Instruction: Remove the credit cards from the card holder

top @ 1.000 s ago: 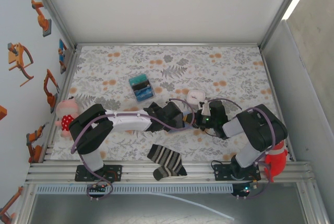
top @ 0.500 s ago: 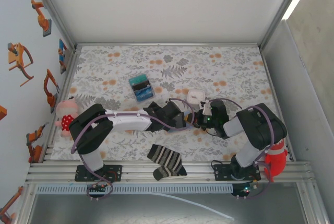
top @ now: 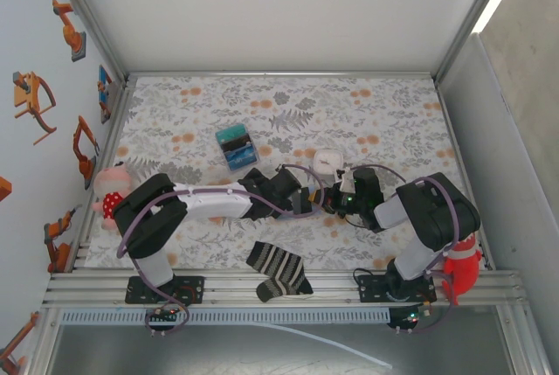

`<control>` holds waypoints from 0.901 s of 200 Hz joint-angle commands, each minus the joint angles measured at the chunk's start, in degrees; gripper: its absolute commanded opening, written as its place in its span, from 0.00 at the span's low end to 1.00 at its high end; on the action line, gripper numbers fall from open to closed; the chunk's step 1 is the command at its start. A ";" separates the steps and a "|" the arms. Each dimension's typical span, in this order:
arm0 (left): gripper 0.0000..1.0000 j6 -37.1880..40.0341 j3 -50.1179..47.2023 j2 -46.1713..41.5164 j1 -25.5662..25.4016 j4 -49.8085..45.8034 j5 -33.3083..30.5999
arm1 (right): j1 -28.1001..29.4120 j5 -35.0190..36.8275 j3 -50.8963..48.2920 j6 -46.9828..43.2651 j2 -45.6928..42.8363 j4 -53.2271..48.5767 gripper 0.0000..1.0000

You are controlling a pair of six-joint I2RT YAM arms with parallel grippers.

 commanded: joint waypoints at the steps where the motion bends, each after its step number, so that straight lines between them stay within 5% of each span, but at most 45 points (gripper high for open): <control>1: 0.97 1.27 -0.02 -3.07 0.21 -2.54 -1.23 | -0.47 0.67 -0.54 -1.45 -0.93 -0.70 0.00; 149: 0.97 3.78 6.58 6.52 -2.00 -0.57 0.28 | -0.33 0.40 -0.63 -1.28 -1.51 -1.63 0.00; 180: 0.97 3.13 6.00 6.75 -1.95 -1.12 0.60 | 0.07 -0.84 -0.03 -1.05 -1.44 -1.45 0.17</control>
